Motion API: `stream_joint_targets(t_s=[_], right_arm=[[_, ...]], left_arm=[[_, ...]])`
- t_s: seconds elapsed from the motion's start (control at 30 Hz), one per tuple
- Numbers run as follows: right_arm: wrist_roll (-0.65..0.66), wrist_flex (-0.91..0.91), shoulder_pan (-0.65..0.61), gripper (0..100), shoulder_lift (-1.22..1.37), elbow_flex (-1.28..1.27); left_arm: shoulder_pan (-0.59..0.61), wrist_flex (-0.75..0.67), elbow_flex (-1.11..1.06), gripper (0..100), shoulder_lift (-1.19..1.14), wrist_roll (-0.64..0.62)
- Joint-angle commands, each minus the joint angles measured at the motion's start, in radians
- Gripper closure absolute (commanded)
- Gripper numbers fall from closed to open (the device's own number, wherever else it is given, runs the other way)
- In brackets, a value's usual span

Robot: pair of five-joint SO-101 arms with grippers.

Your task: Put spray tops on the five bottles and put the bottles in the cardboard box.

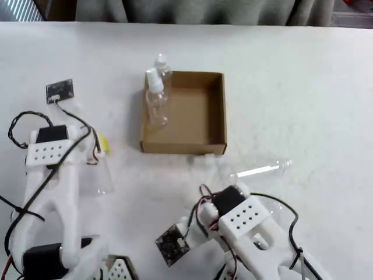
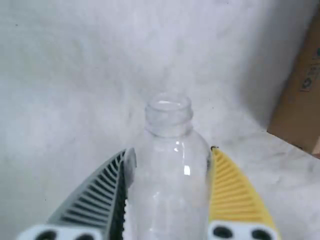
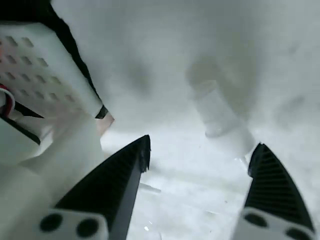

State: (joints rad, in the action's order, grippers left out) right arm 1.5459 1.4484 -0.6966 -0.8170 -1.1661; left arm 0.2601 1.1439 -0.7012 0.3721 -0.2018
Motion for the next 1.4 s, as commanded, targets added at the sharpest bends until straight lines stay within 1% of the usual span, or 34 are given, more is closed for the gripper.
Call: stream_joint_targets(t_s=[0.0, 0.17, 0.3, 0.47, 0.6, 0.7, 0.83, 0.97, 1.1, 1.2, 1.27, 1.37], right_arm=[[0.020, -0.042, -0.021, 70.0, -0.005, 0.003], [0.020, -0.173, -0.041, 70.0, 0.012, -0.063], [0.018, -0.275, -0.039, 71.0, 0.145, -0.077], [0.011, -0.280, -0.038, 83.5, 0.341, 0.029], [-0.086, -0.288, -0.039, 90.0, 0.430, 0.087], [-0.153, -0.309, -0.039, 98.0, 0.455, 0.101], [-0.224, -0.352, -0.036, 98.2, 0.443, 0.106], [-0.376, -0.380, -0.036, 98.1, 0.383, 0.160], [-0.623, -0.381, -0.030, 98.1, 0.289, 0.255], [-0.827, -0.380, 0.015, 98.1, 0.216, 0.322], [-0.954, -0.380, 0.067, 98.1, 0.173, 0.356], [-1.102, -0.378, 0.154, 98.1, 0.114, 0.385]], left_arm=[[0.010, -0.003, 0.063, 98, 0.042, 0.008], [-0.018, 0.003, 0.057, 98, 0.044, 0.009], [-0.018, 0.000, 0.057, 98, 0.044, 0.009], [-0.022, 0.000, 0.057, 98, 0.044, 0.009], [-0.022, 0.002, 0.058, 98, 0.044, 0.009], [-0.022, 0.000, 0.057, 98, 0.044, 0.008], [-0.022, -0.002, 0.057, 98, 0.044, 0.008], [-0.022, -0.003, 0.055, 98, 0.044, 0.008], [-0.022, -0.003, 0.054, 98, 0.044, 0.008], [-0.031, -0.009, 0.052, 98, 0.044, 0.008], [-0.056, -0.018, 0.040, 98, 0.044, 0.008], [-0.113, -0.026, 0.014, 98, 0.044, 0.012]])
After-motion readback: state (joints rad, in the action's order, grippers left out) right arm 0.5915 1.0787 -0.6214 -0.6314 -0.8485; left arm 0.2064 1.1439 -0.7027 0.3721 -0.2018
